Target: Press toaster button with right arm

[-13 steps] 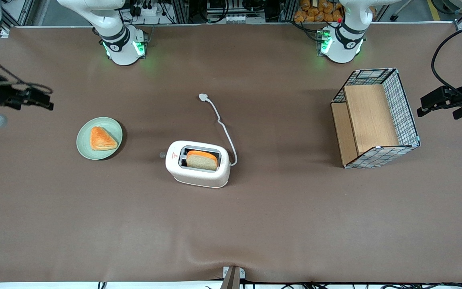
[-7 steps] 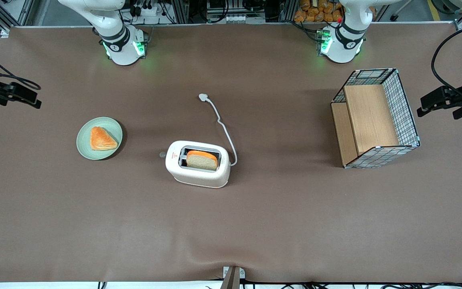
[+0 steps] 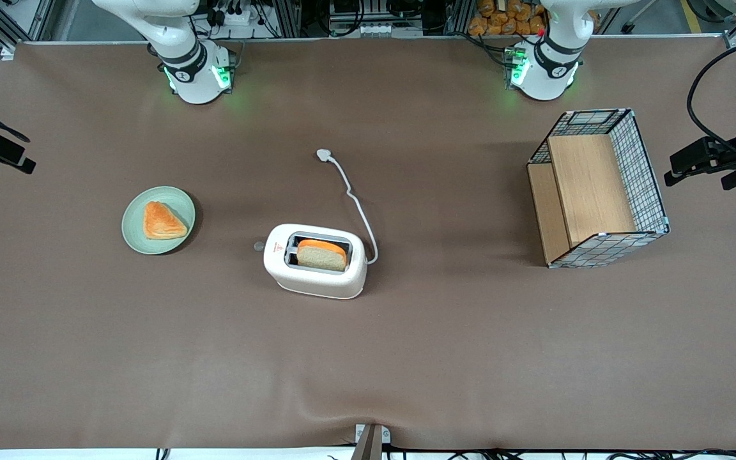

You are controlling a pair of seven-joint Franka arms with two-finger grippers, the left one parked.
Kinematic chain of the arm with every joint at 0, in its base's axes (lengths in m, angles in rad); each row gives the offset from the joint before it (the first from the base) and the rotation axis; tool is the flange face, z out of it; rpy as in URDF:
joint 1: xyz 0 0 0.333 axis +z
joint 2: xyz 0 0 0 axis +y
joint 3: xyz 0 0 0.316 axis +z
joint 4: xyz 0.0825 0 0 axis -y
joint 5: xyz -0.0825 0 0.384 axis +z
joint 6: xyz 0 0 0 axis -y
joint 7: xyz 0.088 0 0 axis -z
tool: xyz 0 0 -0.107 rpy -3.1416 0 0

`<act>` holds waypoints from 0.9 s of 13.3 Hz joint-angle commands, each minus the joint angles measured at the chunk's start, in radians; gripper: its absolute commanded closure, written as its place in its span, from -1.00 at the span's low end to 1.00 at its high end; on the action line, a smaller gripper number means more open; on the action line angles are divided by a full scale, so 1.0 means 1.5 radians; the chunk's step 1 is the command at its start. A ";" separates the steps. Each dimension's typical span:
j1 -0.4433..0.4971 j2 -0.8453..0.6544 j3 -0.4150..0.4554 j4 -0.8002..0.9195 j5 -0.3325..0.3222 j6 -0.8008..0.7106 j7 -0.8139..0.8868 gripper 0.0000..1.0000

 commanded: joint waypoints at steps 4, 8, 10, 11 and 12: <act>0.026 0.005 -0.010 0.019 -0.004 -0.034 0.036 -1.00; 0.027 0.009 -0.009 0.036 -0.025 -0.035 0.033 -1.00; 0.028 0.008 -0.006 0.036 -0.039 -0.036 0.032 -1.00; 0.028 0.007 -0.004 0.036 -0.052 -0.039 0.027 -1.00; 0.027 0.007 -0.004 0.039 -0.054 -0.050 0.007 -1.00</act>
